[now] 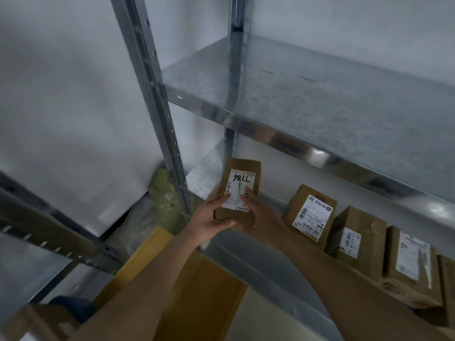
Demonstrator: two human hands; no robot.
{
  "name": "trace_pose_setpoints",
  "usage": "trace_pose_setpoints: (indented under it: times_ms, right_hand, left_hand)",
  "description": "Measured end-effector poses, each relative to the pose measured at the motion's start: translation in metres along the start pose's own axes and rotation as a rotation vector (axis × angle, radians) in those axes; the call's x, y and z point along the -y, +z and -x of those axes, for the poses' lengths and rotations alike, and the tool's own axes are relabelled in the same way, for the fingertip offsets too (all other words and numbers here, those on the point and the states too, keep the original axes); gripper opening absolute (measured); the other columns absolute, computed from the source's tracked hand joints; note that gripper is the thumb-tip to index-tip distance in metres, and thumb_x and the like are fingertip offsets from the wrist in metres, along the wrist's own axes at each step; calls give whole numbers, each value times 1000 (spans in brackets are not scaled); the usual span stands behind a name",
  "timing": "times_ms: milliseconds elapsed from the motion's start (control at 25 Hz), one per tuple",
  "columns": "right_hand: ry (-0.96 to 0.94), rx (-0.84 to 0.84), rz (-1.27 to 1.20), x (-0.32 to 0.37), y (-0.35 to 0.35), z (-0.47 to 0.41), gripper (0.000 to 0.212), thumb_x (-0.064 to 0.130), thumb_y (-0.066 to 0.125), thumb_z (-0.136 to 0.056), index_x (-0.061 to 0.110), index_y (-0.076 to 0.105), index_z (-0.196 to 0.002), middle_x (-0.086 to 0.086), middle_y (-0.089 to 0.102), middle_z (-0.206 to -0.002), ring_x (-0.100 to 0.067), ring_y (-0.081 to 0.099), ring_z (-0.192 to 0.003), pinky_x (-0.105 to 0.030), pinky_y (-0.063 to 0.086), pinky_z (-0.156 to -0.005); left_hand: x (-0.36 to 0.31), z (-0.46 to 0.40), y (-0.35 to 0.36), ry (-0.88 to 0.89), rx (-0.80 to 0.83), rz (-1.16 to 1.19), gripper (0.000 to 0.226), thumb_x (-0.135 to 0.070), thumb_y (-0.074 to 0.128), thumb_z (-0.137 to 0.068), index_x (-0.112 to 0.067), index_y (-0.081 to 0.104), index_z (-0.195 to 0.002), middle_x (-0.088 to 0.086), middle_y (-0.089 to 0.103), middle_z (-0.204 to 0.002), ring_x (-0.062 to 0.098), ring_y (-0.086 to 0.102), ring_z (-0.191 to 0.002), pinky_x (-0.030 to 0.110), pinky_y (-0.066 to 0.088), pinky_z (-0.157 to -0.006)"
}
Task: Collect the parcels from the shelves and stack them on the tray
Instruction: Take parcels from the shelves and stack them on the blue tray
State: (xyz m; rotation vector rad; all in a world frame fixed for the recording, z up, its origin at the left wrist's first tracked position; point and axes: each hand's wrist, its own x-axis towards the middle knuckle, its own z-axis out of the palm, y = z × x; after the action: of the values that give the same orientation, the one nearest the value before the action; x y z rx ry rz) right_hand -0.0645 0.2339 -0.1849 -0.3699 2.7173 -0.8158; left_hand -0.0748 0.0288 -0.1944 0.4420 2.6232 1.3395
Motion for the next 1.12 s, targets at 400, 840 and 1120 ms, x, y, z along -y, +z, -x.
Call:
trace_pose_setpoints:
  times_ms: [400, 840, 1120]
  right_hand:
    - [-274, 82, -79, 106, -24, 90, 90, 19, 77, -86, 16, 23, -158, 11, 5, -167, -10, 19, -150, -11, 28, -112]
    - [-683, 253, -95, 290, -43, 280, 92, 24, 80, -84, 35, 25, -157, 28, 6, -162, -11, 25, -149, -44, 39, -115]
    - [-947, 336, -25, 434, 9, 392, 89, 30, 78, -84, 35, 25, -156, 24, 7, -164, -11, 21, -149, -35, 29, -117]
  left_hand:
    - [-93, 157, -49, -152, -286, -21, 78, -27, 82, -77, -26, 44, -146, -13, 13, -162, 6, 20, -147, 38, 30, -119]
    - [-246, 440, -90, -248, -673, -146, 74, -32, 75, -85, -16, 40, -148, -10, 12, -162, 9, 40, -136, 26, 47, -104]
    - [-292, 633, -121, -373, -922, -234, 71, -30, 75, -84, -14, 43, -146, -15, 16, -157, 0, 39, -127, -5, 35, -86]
